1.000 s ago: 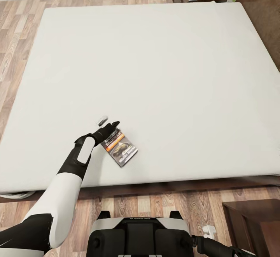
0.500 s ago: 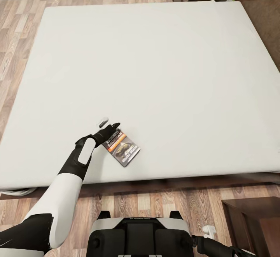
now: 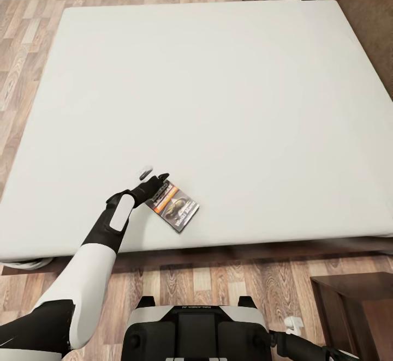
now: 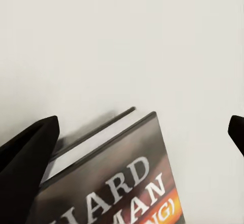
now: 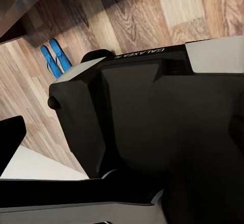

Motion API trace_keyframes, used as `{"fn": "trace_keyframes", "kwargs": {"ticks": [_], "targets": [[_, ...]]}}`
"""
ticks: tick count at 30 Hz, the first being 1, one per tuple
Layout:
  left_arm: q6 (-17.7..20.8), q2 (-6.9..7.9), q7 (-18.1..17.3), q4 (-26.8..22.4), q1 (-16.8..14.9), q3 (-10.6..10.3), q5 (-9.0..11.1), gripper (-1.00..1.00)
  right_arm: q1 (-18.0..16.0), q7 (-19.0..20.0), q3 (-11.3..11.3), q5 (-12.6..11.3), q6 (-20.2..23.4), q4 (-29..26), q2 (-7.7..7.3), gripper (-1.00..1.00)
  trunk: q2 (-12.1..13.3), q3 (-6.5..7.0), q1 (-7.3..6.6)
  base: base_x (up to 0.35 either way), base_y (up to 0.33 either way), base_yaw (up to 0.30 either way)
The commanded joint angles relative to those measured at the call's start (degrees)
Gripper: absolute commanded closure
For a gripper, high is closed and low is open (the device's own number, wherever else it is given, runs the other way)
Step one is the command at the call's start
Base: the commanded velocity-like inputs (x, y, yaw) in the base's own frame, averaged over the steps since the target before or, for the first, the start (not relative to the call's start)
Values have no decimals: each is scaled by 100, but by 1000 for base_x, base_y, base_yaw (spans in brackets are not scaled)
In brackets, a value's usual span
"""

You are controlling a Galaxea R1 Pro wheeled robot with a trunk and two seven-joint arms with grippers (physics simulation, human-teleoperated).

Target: In the bedroom, move the book from the bed onto either nightstand, and place the two sandals side by side next to the bed.

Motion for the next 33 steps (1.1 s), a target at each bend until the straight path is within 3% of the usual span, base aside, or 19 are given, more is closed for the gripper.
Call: {"fn": "trace_keyframes", "kwargs": {"ticks": [1,11,33], "targets": [[61,-7,-8,9,0,30,0,-100,-1,21,-1,-49,59,1,-1,-100,-2,-3,1,-4,0,-17],[61,-9,-8,26,0,30,2,-100,-1,21,-1,-52,59,1,-1,-100,-2,8,1,-1,0,-138],[52,-15,-8,252,0,30,0,-100,-1,21,2,-51,59,3,0,-100,-2,9,1,-78,0,-4]]}}
